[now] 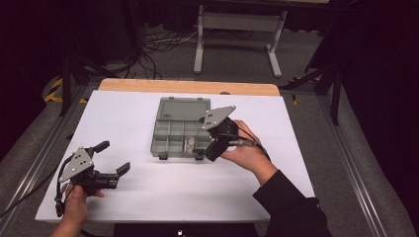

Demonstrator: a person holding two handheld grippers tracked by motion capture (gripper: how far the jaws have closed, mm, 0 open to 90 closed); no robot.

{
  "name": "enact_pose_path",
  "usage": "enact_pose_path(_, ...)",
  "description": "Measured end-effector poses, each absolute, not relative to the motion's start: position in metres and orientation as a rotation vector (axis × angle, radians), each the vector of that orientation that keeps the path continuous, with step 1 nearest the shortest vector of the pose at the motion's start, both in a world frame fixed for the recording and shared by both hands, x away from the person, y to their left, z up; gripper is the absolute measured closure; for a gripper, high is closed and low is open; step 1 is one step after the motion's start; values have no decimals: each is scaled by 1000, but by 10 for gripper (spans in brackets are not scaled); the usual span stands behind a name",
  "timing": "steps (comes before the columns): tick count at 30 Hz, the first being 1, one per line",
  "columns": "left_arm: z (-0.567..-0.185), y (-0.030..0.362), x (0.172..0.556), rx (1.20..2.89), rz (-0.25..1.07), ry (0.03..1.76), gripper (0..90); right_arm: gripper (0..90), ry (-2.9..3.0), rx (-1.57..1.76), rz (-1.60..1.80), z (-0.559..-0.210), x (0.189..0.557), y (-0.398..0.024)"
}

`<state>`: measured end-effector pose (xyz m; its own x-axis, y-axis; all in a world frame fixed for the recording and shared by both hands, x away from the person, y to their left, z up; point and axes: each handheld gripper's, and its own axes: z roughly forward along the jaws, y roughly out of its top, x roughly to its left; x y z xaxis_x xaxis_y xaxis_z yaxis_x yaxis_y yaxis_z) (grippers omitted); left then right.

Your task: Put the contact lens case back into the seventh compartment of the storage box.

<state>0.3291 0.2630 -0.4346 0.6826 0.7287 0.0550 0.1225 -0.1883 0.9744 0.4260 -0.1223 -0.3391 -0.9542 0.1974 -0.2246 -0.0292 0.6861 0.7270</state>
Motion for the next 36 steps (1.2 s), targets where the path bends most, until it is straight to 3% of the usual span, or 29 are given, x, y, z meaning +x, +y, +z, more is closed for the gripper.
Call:
enact_pose_path(15, -435, 262, 329, 1700, 631, 690, 12, 14, 2501, 222, 1252, -342, 398, -159)
enact_pose_path(36, -435, 262, 328, 1702, 638, 683, 11, 13, 2377, 357, 1423, -372, 372, -211)
